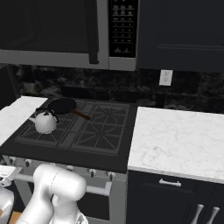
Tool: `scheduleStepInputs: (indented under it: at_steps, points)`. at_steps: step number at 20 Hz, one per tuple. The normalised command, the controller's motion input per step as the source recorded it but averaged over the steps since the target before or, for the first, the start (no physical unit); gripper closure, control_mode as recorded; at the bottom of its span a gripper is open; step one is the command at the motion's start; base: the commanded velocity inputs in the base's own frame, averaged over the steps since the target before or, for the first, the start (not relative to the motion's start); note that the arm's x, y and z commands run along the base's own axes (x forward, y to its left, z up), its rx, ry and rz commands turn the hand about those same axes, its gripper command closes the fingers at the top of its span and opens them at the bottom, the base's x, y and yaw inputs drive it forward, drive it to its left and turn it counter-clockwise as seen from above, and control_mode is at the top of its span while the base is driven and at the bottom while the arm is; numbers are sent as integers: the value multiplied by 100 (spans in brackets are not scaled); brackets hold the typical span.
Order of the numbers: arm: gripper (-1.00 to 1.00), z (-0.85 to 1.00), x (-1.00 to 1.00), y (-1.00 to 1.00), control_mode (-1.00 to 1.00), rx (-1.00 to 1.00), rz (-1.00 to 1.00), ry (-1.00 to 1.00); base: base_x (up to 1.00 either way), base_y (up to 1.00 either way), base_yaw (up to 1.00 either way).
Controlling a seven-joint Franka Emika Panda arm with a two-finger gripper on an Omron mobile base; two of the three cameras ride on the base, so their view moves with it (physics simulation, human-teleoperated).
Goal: Pick the kettle from the counter and place it on a stove burner. Then turn the burner on.
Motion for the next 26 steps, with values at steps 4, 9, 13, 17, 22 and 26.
scheduleStepInputs:
  at_steps: [4, 9, 13, 17, 22, 26]
  points:
    - [-100, 18, 0, 0, -100, 0, 0, -1, 0, 0, 0]
    - [-100, 0, 0, -16, -100, 0, 0, 0, 0, 0, 0]
    - [-100, 0, 0, -19, -100, 0, 0, 0, 0, 0, 0]
    - [-100, 0, 0, 0, -100, 0, 0, 0, 0, 0, 0]
    - [-100, -8, 9, 15, -100, -9, 0, 0, 0, 0, 0]
    - [-100, -4, 9, 18, -100, -8, 0, 0, 0, 0, 0]
